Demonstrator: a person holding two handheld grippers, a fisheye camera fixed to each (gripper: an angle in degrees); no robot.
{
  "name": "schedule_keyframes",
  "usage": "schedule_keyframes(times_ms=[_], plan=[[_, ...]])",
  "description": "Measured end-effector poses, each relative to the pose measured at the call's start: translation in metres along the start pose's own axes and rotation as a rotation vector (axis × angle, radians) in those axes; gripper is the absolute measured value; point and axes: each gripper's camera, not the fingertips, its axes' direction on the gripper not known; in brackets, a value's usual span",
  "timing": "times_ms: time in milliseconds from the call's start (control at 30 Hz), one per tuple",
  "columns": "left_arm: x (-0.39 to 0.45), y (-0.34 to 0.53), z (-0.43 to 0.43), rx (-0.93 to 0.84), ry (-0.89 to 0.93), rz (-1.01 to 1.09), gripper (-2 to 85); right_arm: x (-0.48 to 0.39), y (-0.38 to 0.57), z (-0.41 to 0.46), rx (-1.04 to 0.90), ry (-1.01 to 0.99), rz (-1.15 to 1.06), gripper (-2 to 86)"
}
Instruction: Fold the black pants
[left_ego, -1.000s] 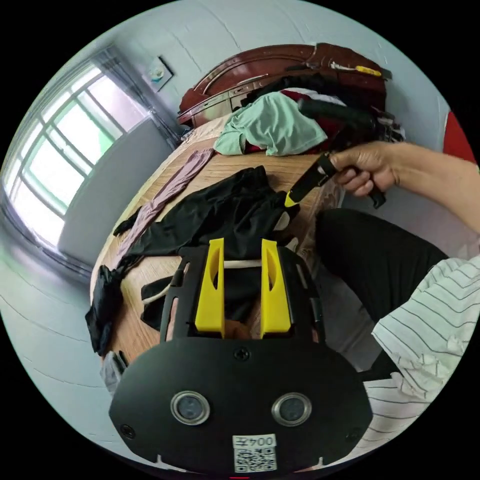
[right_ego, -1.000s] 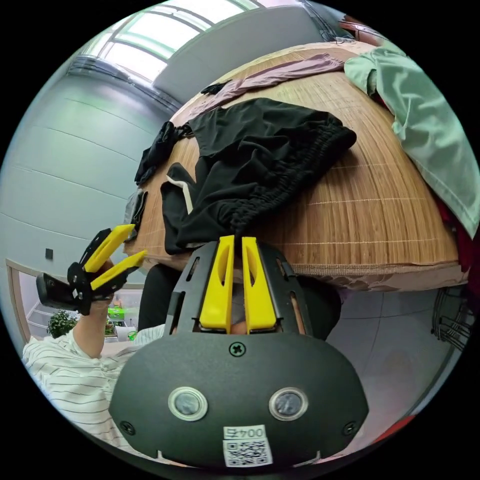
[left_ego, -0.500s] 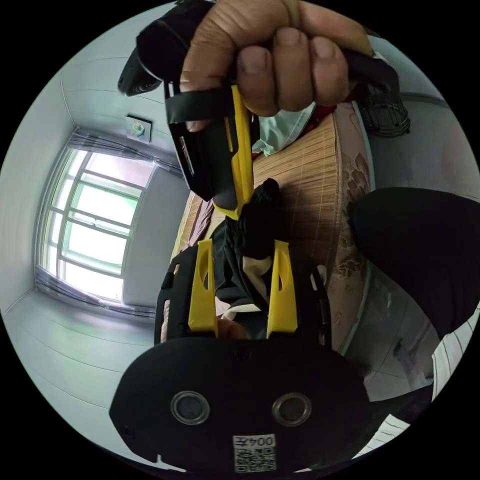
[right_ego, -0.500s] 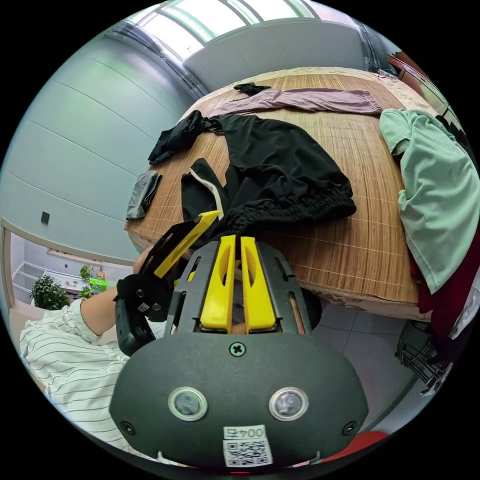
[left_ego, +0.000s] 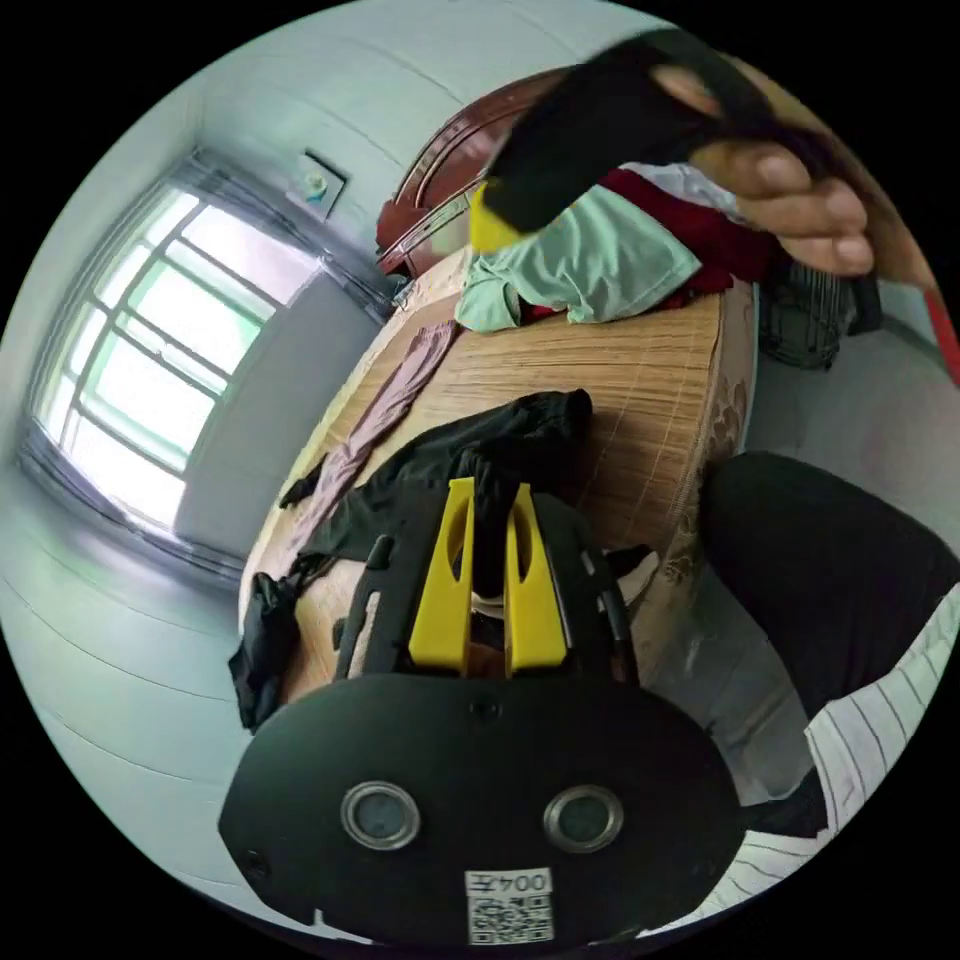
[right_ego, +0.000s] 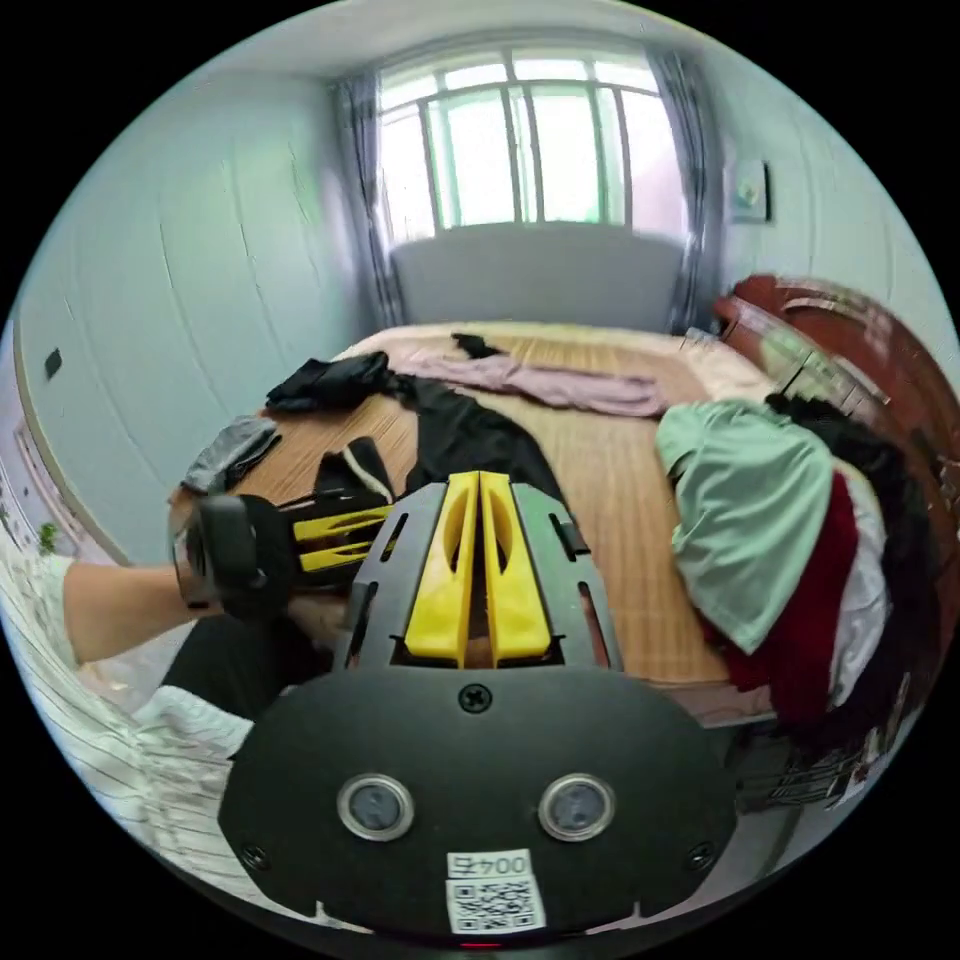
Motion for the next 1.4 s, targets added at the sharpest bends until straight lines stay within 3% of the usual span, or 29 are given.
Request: schedule_keyframes(times_ms=[67, 167, 400, 633, 767, 1133, 1400], plan=[[-0.041, 0.009, 0.007, -0.024, 0.12, -0.07, 0.7, -0.002, 0.011, -0.019, 0.095, 0.014, -0.001, 8.9], [-0.106, 0.025, 0.018, -0.054, 0.293, -0.226, 0.4, 0.007, 0.021, 0.008, -0.131, -0.062, 0.036, 9.6], [-0.228, 0.048, 0.037, -0.073, 0.489, -0.447, 0.2, -0.028, 0.055, 0.057, -0.212, -0.029, -0.043, 13.5], [-0.293, 0.036, 0.056, -0.085, 0.5, -0.452, 0.3, -0.118, 0.054, 0.11, -0.177, 0.052, -0.185, 16.5], [-0.327, 0.028, 0.07, -0.083, 0.535, -0.439, 0.2, -0.159, 0.051, 0.148, -0.15, 0.195, -0.261, 16.7], [-0.412, 0.035, 0.099, -0.073, 0.562, -0.452, 0.3, -0.173, 0.042, 0.233, -0.154, 0.268, -0.223, 16.3], [-0.473, 0.058, 0.1, -0.05, 0.541, -0.497, 0.3, -0.205, 0.009, 0.245, 0.038, 0.329, -0.42, 5.1]])
